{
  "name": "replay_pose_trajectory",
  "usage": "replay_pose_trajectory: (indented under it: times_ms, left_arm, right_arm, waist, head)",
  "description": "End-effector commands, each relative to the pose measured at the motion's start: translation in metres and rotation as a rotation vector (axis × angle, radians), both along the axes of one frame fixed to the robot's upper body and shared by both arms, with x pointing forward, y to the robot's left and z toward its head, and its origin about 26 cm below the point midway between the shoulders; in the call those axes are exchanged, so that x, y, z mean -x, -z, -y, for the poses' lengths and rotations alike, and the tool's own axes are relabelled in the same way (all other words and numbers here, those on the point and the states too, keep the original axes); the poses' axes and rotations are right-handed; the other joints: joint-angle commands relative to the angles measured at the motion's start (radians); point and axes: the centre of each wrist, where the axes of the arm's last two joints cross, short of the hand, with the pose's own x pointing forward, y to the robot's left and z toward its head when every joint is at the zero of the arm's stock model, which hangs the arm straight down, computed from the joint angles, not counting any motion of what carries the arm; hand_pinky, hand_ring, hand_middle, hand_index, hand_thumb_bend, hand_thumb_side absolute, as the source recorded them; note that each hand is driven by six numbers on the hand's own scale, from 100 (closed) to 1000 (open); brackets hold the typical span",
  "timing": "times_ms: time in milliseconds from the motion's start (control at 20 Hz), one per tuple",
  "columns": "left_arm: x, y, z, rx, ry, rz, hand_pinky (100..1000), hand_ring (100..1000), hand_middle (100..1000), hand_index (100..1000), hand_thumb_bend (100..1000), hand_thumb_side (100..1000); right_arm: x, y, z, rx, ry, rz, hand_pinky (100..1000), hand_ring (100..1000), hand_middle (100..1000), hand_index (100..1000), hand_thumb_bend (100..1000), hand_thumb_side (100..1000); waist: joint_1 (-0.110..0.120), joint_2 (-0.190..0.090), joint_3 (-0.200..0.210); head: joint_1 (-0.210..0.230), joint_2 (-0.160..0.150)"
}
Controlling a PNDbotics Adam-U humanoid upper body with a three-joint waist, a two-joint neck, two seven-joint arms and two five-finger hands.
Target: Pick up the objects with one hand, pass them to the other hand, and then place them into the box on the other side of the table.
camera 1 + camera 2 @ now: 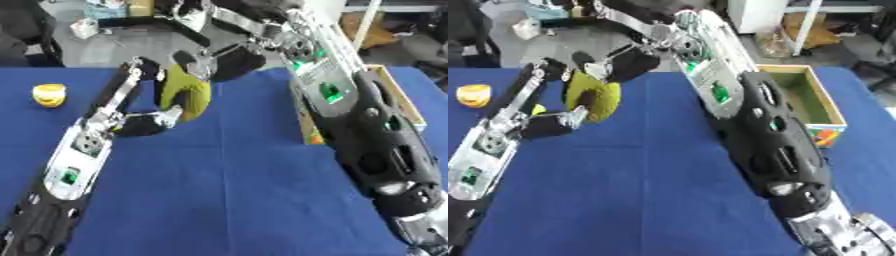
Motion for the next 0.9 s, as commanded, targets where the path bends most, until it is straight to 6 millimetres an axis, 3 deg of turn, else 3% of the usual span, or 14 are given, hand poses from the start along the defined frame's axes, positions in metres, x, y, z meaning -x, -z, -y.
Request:
replay_pose_trajectory:
  times_ms: [50,350,900]
  left_arm:
    - [-0.0014,-0.0124,-0.0035,0.121,-0.002,0.024,532,272,233,356,100,222]
    - [0.0004,-0.0142,-0.0063,0.203,-0.001,0.017,536,278,236,359,100,221]
    - [0.0012,-0.0165,0.0002,0.178,0.084,0.030,547,279,236,359,100,225]
  right_arm:
    - [0.0068,-0.0143,-0.0018,0.011,-0.021,0.032,885,825,868,973,180,394]
    - [0.0061,-0.0130,-0.0039,0.057,-0.017,0.016,886,828,868,972,194,402]
    - [0.0053,-0.0131,-0.0081,0.103,0.000,0.018,892,835,873,974,188,388]
  waist:
    - [-0.012,-0.018,0.000]
    - [-0.013,-0.018,0.002]
    - [-0.011,-0.018,0.007]
  head:
    - [-0.001,-0.012]
    - [-0.004,-0.014]
    - [-0.015,-0.017]
